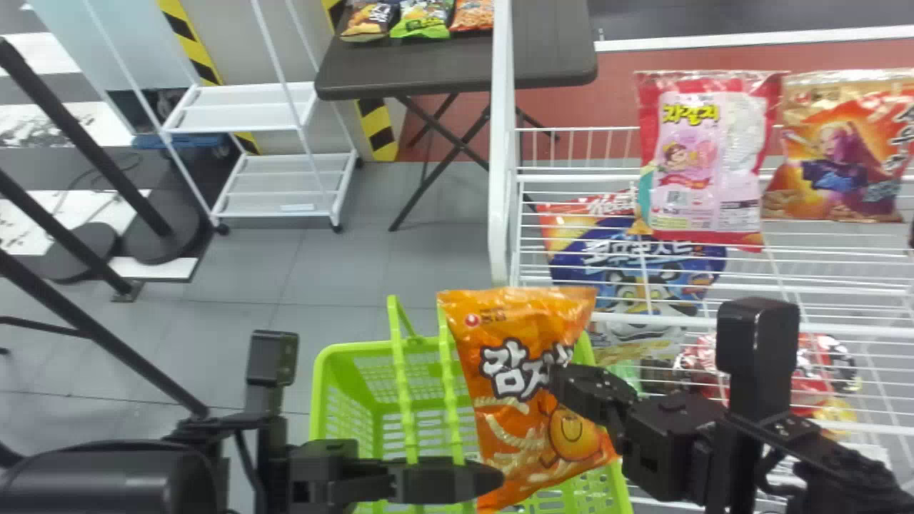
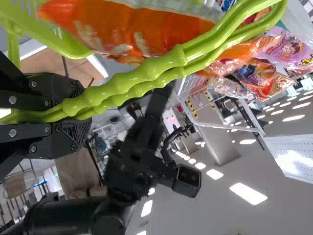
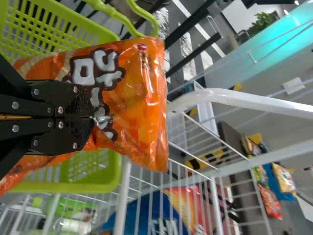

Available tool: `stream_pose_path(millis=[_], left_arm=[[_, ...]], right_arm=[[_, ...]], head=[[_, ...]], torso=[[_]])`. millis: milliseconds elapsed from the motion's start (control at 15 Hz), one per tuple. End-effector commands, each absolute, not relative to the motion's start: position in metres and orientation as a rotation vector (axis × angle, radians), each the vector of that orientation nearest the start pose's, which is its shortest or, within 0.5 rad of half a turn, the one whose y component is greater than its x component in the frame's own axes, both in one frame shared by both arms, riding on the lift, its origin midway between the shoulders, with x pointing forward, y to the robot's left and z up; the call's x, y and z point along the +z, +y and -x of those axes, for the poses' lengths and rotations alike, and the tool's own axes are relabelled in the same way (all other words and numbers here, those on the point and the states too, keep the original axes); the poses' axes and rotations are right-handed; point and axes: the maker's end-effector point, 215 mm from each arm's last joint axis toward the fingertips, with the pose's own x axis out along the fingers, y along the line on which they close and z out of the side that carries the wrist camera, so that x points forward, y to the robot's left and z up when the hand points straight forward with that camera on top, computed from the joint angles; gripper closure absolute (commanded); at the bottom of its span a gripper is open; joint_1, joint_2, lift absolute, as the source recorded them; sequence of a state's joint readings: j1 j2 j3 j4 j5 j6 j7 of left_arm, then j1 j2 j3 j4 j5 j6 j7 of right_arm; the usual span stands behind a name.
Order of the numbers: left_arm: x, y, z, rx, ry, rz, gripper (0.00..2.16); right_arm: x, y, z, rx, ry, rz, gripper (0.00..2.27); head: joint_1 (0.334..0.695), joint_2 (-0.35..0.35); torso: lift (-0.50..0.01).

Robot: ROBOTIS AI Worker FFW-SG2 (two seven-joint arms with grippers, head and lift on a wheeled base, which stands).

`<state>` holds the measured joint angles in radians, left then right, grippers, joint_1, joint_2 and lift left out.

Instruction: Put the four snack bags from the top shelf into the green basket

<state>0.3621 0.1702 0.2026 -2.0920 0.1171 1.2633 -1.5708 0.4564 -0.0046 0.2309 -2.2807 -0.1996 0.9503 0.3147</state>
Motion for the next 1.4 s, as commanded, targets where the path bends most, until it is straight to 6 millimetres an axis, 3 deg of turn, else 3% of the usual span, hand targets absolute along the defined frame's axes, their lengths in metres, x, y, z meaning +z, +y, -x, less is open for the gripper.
stream_pose_path(millis=[0,67,133,267,333,533,667,800,933,1000,1133,1333], left_arm=[[-0.381,0.118,-0.250,-1.259,0.852,0.793,2.15],[-0.381,0.117,-0.250,-1.260,0.854,0.794,2.15],[-0.381,0.116,-0.249,-1.260,0.858,0.798,2.15],[-0.381,0.118,-0.249,-1.259,0.860,0.795,2.15],[-0.381,0.118,-0.249,-1.257,0.860,0.794,2.15],[-0.382,0.117,-0.249,-1.259,0.862,0.798,2.15],[-0.382,0.117,-0.249,-1.259,0.863,0.799,2.15],[-0.383,0.118,-0.248,-1.256,0.865,0.799,2.15],[-0.383,0.118,-0.248,-1.256,0.866,0.800,2.15],[-0.383,0.118,-0.248,-1.255,0.865,0.800,2.15],[-0.383,0.118,-0.248,-1.255,0.865,0.798,2.15],[-0.384,0.120,-0.246,-1.251,0.867,0.801,2.15]], right_arm=[[-0.439,0.025,-0.339,0.682,0.710,-0.309,2.25],[-0.447,0.033,-0.337,0.695,0.729,-0.305,2.19],[-0.453,0.034,-0.335,0.696,0.741,-0.296,1.88],[-0.460,0.032,-0.326,0.698,0.787,-0.286,0.13],[-0.460,0.030,-0.322,0.699,0.807,-0.286,0.00],[-0.443,0.009,-0.325,0.677,0.779,-0.319,0.05],[-0.432,-0.026,-0.346,0.620,0.738,-0.350,0.04],[-0.416,-0.067,-0.379,0.558,0.693,-0.384,0.05],[-0.407,-0.095,-0.403,0.518,0.667,-0.407,0.05],[-0.403,-0.108,-0.419,0.487,0.636,-0.403,0.05],[-0.394,-0.154,-0.479,0.365,0.548,-0.369,0.06],[-0.388,-0.192,-0.557,0.245,0.452,-0.316,0.06]], head=[[0.695,0.237],[0.695,0.251],[0.695,0.263],[0.695,0.288],[0.695,0.297],[0.695,0.298],[0.695,0.265],[0.695,0.213],[0.695,0.141],[0.695,0.076],[0.695,0.029],[0.695,-0.068]], torso=[[0.000],[0.000],[0.000],[0.000],[0.000],[0.000],[0.000],[0.000],[0.000],[0.000],[0.000],[0.000]])
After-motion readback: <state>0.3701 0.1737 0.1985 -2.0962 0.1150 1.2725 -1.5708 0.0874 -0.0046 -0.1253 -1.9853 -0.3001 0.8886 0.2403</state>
